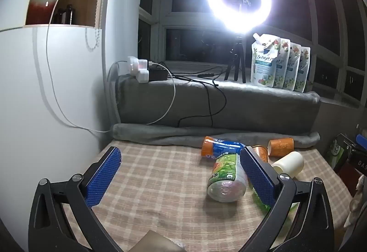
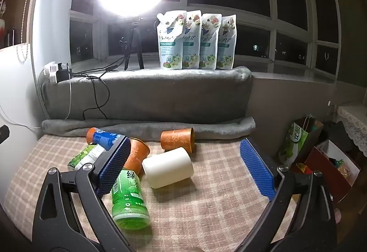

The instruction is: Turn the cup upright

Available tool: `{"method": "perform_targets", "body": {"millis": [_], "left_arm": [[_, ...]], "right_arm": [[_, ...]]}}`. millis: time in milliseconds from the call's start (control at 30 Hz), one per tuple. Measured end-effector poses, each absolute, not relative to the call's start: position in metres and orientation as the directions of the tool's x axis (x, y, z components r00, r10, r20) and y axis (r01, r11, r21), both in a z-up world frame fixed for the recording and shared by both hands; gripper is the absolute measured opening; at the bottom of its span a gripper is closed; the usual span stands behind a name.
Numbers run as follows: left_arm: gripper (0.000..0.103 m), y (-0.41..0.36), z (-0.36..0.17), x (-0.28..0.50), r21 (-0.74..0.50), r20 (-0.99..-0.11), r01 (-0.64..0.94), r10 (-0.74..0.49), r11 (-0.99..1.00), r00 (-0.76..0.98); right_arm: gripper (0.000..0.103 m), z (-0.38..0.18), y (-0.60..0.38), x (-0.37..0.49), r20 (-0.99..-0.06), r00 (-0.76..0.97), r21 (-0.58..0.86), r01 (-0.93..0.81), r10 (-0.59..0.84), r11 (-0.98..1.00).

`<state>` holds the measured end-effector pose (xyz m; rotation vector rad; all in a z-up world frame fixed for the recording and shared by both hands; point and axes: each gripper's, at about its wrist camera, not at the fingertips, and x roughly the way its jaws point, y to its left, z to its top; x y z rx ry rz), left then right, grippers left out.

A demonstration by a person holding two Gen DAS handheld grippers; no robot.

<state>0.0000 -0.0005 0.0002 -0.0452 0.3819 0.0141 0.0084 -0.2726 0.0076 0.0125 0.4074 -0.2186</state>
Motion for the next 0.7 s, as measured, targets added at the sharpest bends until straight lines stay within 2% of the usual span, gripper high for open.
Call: {"method": "perform_targets", "body": {"millis": [700], "left_arm": [[0.103, 0.0014, 0.0005, 0.002, -0.05, -0.369, -0.03, 0.009, 0.998, 0.929]], "right_arm": [[0.098, 0.007, -0.2737, 0.0092, -0.385, 0.898, -0.038, 0.215, -0.213, 0.976]]}}
